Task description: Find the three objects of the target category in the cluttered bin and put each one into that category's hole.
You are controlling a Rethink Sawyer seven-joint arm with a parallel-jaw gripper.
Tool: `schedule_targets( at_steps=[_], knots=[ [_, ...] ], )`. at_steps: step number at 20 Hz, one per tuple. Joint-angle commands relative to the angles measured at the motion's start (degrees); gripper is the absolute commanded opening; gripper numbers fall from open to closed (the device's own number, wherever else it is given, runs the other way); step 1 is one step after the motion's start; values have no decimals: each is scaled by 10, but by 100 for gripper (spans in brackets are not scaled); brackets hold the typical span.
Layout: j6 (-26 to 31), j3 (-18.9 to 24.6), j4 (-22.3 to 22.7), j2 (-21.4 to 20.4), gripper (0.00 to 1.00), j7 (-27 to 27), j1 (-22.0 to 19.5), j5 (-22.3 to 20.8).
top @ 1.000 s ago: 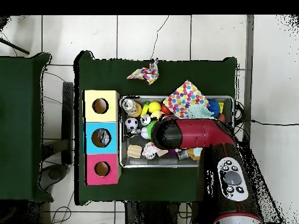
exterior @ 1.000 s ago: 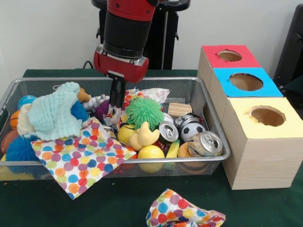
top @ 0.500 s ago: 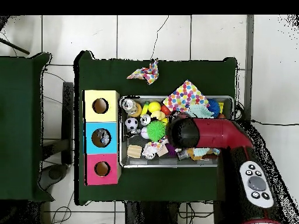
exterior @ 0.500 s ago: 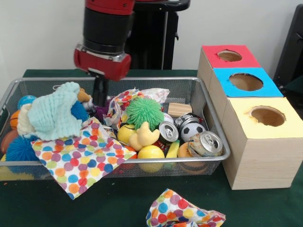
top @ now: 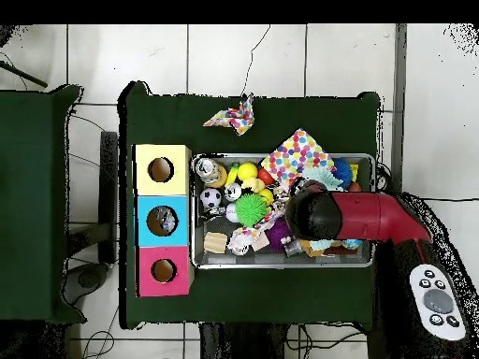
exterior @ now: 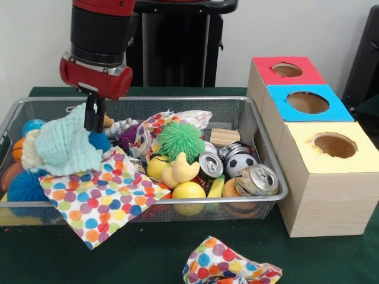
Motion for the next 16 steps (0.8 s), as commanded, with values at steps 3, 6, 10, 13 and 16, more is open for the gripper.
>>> schedule_targets(
  at_steps=[3, 6, 10, 13, 16],
  knots=[
    [26, 68, 15, 3, 100, -129, -5, -49],
    [20, 77, 23, 1, 100, -127, -12, -44],
    [19, 55, 16, 1, 100, -99, 7, -62],
    [19, 53, 11, 5, 100, -93, 10, -62],
    [15, 58, 12, 10, 100, -90, 10, -62]
  ],
)
